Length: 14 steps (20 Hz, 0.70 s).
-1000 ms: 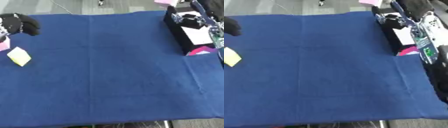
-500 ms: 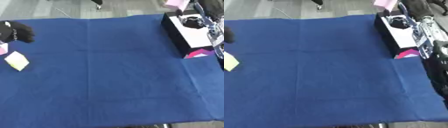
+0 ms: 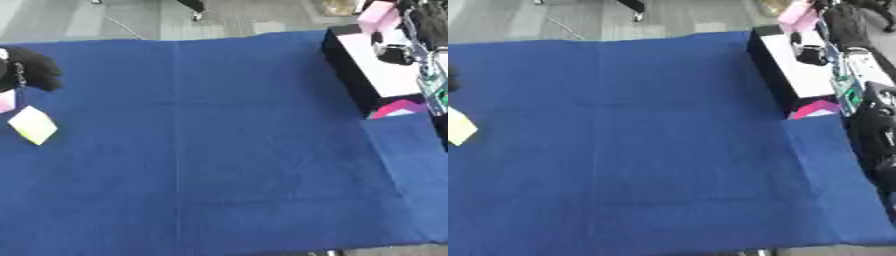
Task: Pick up the objects with one hand, pass them to the other hand, and then place them into the box on the other side of the table.
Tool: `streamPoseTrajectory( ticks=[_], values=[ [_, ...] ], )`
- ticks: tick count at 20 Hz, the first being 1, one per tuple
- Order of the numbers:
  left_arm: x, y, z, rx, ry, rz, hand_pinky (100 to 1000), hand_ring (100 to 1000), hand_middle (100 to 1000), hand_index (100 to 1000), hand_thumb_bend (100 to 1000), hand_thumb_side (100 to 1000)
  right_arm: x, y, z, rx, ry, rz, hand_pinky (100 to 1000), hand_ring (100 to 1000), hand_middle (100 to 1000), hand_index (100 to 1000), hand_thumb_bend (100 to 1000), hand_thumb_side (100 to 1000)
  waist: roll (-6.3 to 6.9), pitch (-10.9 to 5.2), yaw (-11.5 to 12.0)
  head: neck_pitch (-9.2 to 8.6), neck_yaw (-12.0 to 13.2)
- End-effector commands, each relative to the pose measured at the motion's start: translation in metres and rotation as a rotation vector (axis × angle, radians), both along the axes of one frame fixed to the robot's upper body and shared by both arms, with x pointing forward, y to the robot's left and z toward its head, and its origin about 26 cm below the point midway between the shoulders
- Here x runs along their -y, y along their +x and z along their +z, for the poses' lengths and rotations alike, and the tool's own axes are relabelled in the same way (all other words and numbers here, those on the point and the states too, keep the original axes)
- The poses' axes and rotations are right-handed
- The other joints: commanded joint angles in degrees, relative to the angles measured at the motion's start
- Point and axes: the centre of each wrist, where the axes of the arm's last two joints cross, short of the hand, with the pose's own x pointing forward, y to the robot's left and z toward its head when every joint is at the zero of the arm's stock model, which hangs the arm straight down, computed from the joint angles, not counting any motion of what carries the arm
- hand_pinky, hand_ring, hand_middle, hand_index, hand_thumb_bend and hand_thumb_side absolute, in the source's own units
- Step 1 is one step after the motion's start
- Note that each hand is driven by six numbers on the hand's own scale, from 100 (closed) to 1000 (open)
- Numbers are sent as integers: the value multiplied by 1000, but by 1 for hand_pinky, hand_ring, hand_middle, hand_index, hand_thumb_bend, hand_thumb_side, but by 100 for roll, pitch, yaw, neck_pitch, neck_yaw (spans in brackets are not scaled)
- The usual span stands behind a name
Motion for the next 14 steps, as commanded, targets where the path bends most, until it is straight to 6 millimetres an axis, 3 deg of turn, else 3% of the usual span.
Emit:
streamPoseTrajectory(
  ticks=[1, 4, 11, 13, 14],
  values=[
    [-2, -3, 8, 24, 4, 1, 768, 700, 690, 802, 321, 937, 24, -4, 15, 15, 4, -81, 738, 707, 664, 951, 100, 100, -15, -64, 12, -71, -40],
    [-2, -3, 9, 24, 1, -1, 768, 701, 690, 803, 320, 937, 30, -5, 9, -20, 16, -122, 747, 722, 683, 968, 100, 133, -19, -66, 20, -74, -50],
    [-2, -4, 9, 22, -1, -5, 770, 702, 691, 804, 321, 936, 38, -7, -1, -123, 27, -168, 779, 775, 774, 1000, 100, 490, -29, -67, 37, -57, -63],
    [-3, -4, 9, 22, -1, -5, 770, 700, 691, 804, 321, 935, 40, -8, -1, -132, 36, -164, 809, 816, 842, 1000, 125, 622, -32, -67, 40, -51, -61],
    [-3, -4, 9, 22, -1, -5, 770, 700, 691, 804, 322, 934, 40, -9, 0, -131, 38, -160, 823, 834, 871, 1000, 141, 647, -34, -67, 42, -44, -58]
  ],
)
